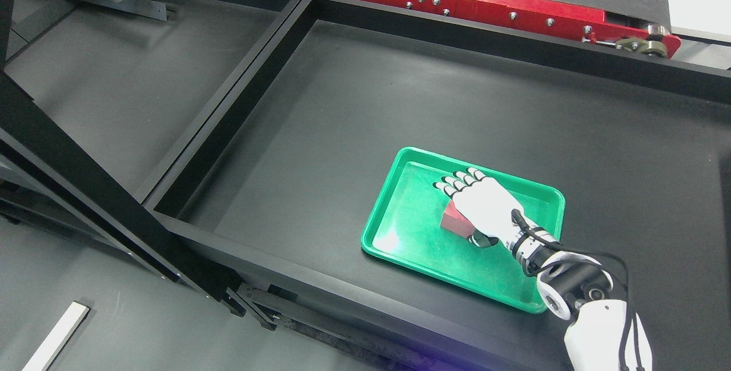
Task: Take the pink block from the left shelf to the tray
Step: 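Close the right hand fingers around the pink cube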
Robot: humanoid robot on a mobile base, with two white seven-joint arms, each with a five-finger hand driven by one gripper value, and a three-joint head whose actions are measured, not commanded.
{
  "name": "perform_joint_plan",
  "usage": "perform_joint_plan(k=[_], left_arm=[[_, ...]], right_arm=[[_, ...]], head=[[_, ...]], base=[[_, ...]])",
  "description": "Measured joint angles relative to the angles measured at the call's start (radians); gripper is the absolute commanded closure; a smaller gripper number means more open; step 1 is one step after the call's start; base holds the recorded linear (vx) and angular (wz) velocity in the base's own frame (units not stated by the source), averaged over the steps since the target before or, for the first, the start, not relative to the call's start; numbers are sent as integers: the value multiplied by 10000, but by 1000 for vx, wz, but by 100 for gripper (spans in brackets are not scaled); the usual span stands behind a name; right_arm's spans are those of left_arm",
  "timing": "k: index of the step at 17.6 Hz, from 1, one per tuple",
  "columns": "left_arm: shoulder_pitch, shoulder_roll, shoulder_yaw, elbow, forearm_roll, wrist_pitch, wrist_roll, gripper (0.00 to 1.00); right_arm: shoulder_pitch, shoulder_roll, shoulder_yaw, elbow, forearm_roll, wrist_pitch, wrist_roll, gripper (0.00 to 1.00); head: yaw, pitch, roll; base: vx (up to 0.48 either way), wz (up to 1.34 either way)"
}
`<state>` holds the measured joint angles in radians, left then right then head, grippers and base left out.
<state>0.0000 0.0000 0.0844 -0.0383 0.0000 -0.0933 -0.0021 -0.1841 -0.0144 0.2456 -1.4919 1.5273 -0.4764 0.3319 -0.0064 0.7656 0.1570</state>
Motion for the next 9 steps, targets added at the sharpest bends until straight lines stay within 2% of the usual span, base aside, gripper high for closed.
perform_joint_plan(k=[4, 6, 9], left_arm=[[0, 0, 0, 0, 0, 0, 0, 0], [0, 0, 0, 0, 0, 0, 0, 0], [0, 0, 0, 0, 0, 0, 0, 0]], right_arm=[[0, 43, -27, 101, 0, -86, 365, 18], [-1, 62, -41, 147, -26, -155, 458, 34], [1, 81, -55, 199, -55, -247, 510, 66]], head=[[0, 0, 0], [0, 0, 0], [0, 0, 0]], base=[[0, 0], [0, 0], [0, 0]])
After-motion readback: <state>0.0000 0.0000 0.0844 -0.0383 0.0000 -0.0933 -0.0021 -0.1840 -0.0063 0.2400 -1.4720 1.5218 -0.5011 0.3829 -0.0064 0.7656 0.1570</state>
